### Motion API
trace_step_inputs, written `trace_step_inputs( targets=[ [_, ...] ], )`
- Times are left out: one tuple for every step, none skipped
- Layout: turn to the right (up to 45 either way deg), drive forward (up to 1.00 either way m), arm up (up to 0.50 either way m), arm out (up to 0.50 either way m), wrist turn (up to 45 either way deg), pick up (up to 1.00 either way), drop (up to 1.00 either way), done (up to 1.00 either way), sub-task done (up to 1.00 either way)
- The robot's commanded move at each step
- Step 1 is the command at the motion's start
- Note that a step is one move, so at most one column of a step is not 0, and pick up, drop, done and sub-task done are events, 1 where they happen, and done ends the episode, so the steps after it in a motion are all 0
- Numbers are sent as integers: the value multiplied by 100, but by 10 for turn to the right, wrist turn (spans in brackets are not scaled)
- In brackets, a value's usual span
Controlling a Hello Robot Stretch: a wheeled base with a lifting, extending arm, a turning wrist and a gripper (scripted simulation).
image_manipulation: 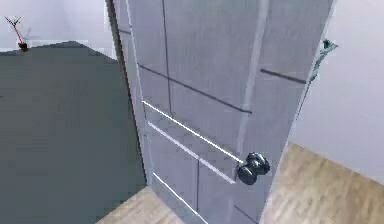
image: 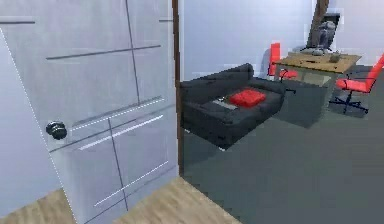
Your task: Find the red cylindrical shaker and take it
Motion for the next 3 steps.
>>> trace_step_inputs(
  targets=[
    [450,0,0,0,0,0,0,0,0],
    [30,0,0,0,0,0,0,0,0],
    [0,100,0,0,0,0,0,0,0]
  ],
)
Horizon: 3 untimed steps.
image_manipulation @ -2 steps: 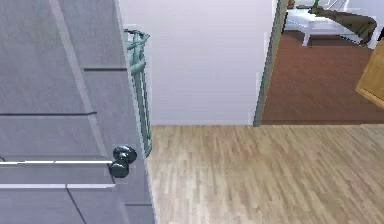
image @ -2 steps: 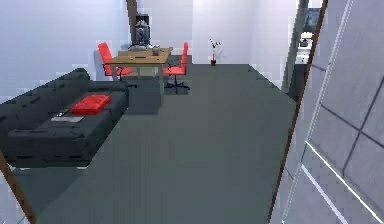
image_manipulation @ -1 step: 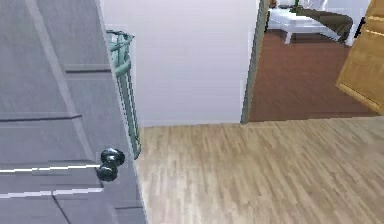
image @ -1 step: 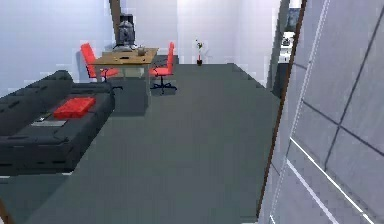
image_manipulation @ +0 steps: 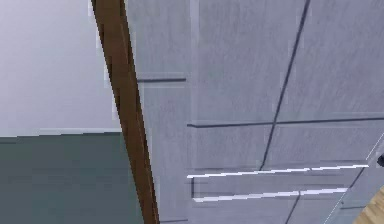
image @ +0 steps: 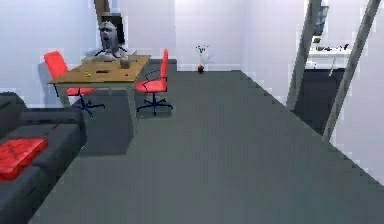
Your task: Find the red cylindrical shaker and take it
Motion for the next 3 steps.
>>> trace_step_inputs(
  targets=[
    [30,0,0,0,0,0,0,0,0],
    [-450,0,0,0,0,0,0,0,0],
    [-450,0,0,0,0,0,0,0,0]
  ],
)
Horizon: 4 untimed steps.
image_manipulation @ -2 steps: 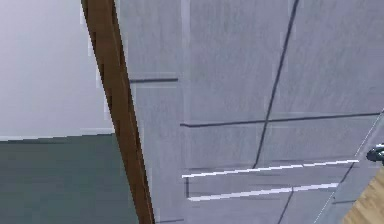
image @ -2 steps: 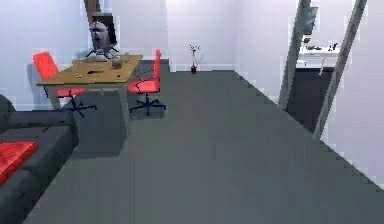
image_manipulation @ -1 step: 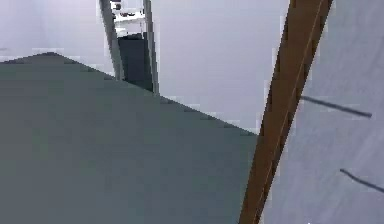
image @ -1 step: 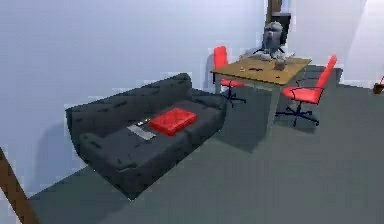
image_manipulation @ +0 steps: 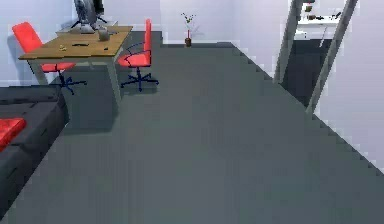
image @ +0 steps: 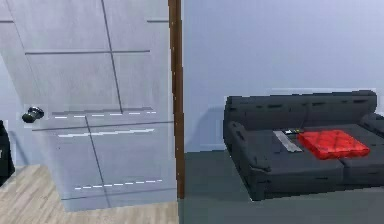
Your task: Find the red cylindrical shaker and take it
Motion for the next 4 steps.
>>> trace_step_inputs(
  targets=[
    [-120,0,0,0,0,0,0,0,0],
    [0,5,0,0,0,0,0,0,0],
    [450,0,0,0,0,0,0,0,0],
    [390,0,0,0,0,0,0,0,0]
  ],
)
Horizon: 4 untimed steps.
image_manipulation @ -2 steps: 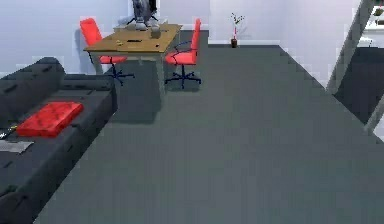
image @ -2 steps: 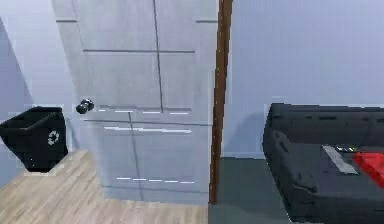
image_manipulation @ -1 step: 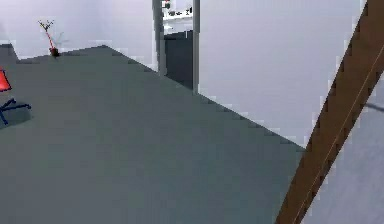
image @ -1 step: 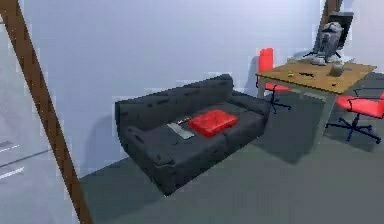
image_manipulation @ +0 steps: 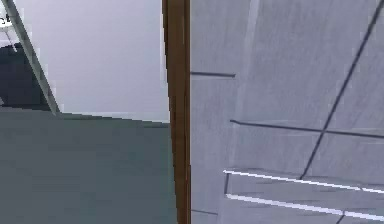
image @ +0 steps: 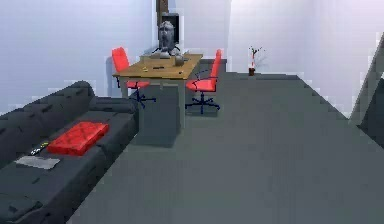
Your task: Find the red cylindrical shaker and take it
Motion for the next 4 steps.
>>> trace_step_inputs(
  targets=[
    [0,35,0,0,0,0,0,0,0],
    [450,0,0,0,0,0,0,0,0],
    [0,10,0,0,0,0,0,0,0],
    [30,0,0,0,0,0,0,0,0]
  ],
)
